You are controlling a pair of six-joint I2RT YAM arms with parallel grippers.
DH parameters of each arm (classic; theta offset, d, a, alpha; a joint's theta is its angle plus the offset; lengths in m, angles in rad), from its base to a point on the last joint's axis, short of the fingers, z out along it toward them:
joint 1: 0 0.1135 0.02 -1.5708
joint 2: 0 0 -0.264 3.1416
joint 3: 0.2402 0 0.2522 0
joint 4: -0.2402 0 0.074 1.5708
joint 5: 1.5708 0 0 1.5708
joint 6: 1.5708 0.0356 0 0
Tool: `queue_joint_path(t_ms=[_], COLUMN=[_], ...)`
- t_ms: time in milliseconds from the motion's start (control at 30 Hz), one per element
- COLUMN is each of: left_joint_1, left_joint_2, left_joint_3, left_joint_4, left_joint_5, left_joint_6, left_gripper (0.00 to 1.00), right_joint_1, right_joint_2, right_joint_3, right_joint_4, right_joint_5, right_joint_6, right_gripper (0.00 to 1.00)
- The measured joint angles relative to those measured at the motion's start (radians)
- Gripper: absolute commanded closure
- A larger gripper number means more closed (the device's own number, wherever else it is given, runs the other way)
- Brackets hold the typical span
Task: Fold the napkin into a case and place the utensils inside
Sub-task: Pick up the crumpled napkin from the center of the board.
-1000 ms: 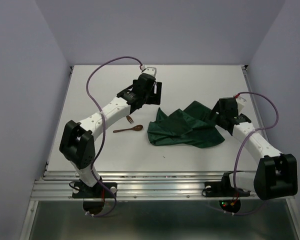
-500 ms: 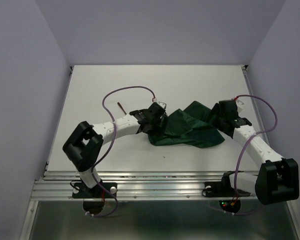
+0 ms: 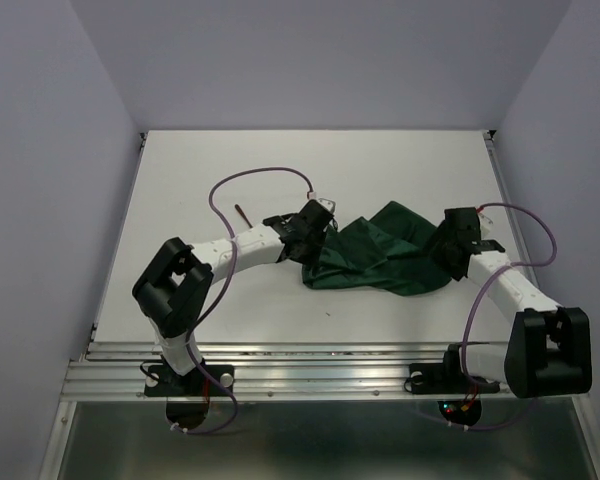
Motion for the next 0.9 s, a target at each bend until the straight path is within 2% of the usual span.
queue_joint_path(t_ms=[233, 533, 567, 600, 633, 700, 733, 767, 833, 900], left_joint_1=[0.005, 0.034, 0.037, 0.039, 0.040, 0.042, 0.044, 0.045, 0.046, 0.051], left_joint_2=[-0.001, -0.001, -0.001, -0.001, -0.001, -0.001, -0.001, -0.001, -0.001, -0.001], left_joint_3=[0.092, 0.119, 0.122, 0.123, 0.127, 0.131, 0.134, 0.139, 0.149, 0.162], left_joint_4=[-0.005, -0.017, -0.017, -0.018, -0.020, -0.022, -0.022, -0.023, -0.027, -0.029], left_joint_5=[0.002, 0.021, 0.023, 0.023, 0.024, 0.026, 0.028, 0.031, 0.037, 0.045], left_joint_6=[0.001, 0.000, 0.000, 0.000, 0.000, 0.000, 0.000, 0.000, 0.000, 0.000], left_gripper=[1.00, 1.00, 1.00, 1.00, 1.00, 1.00, 1.00, 1.00, 1.00, 1.00], right_joint_1=[-0.019, -0.019, -0.019, -0.019, -0.019, -0.019, -0.019, -0.019, -0.019, -0.019], right_joint_2=[0.033, -0.015, -0.020, -0.027, -0.032, -0.045, -0.046, -0.046, -0.042, -0.029], right_joint_3=[-0.091, -0.152, -0.156, -0.163, -0.169, -0.185, -0.191, -0.195, -0.197, -0.195], right_joint_4=[-0.015, 0.000, 0.004, 0.009, 0.016, 0.026, 0.029, 0.031, 0.034, 0.037], right_joint_5=[-0.077, -0.113, -0.115, -0.118, -0.119, -0.121, -0.121, -0.121, -0.124, -0.126], right_joint_6=[0.048, 0.123, 0.128, 0.136, 0.140, 0.149, 0.154, 0.160, 0.165, 0.169], right_gripper=[0.30, 0.31, 0.34, 0.38, 0.51, 0.66, 0.82, 0.90, 0.99, 0.99])
